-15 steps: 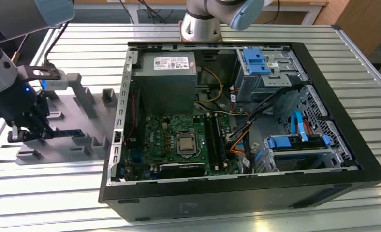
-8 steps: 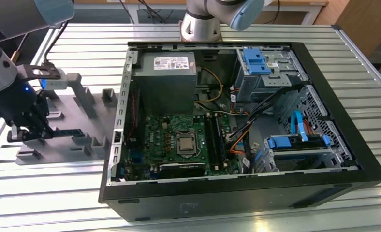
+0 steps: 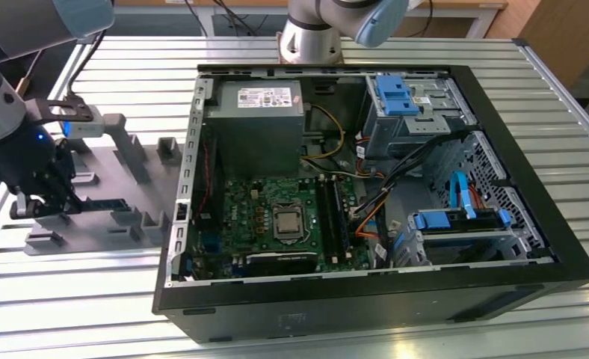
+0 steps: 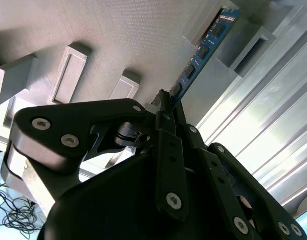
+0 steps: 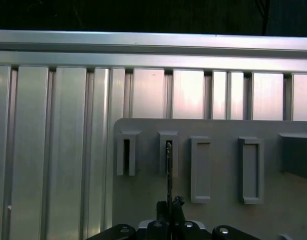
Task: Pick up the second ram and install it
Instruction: 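Pick up the second ram and move it above second insertion slot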
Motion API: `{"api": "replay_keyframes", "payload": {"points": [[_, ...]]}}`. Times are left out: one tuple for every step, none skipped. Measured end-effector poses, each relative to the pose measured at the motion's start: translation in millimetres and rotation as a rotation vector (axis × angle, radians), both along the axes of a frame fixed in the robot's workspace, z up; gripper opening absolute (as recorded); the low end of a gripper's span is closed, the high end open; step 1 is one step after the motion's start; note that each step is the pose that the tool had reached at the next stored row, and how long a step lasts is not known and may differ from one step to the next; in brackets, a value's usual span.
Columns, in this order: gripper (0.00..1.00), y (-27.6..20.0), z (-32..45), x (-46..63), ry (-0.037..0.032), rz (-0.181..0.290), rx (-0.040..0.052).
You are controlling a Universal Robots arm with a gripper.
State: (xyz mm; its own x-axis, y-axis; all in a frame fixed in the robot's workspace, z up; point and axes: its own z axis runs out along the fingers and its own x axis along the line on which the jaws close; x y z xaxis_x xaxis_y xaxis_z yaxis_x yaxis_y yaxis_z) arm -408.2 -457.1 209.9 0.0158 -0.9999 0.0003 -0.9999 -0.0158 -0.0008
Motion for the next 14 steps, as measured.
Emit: {"api": "replay_keyframes", "payload": {"points": [[0.14, 0.0, 0.1, 0.0, 0.0000, 0.000, 0.0000], [0.14, 0.0, 0.3, 0.0, 0.0000, 0.000, -0.0001], [0.14, 0.0, 0.5, 0.0, 0.0001, 0.000, 0.0000], [0.14, 0.0, 0.6, 0.0, 0.0001, 0.000, -0.0001], [0.14, 0.0, 0.6, 0.0, 0.0000, 0.000, 0.0000], [0.14, 0.0, 0.6, 0.0, 0.0001, 0.000, -0.0001], [0.14, 0.0, 0.7, 0.0, 0.0001, 0.000, -0.0001], [0.14, 0.0, 0.7, 0.0, 0.0001, 0.000, -0.0001], [0.14, 0.0, 0.8, 0.0, 0.0000, 0.000, -0.0001], [0.14, 0.0, 0.9, 0.0, 0.0001, 0.000, -0.0001], [0.14, 0.0, 1.0, 0.0, 0.0001, 0.000, -0.0001], [0.14, 0.0, 1.0, 0.0, 0.0001, 0.000, -0.0001], [0.14, 0.0, 1.1, 0.0, 0.0000, 0.000, 0.0000], [0.14, 0.0, 1.1, 0.0, 0.0001, 0.000, -0.0001]]}}
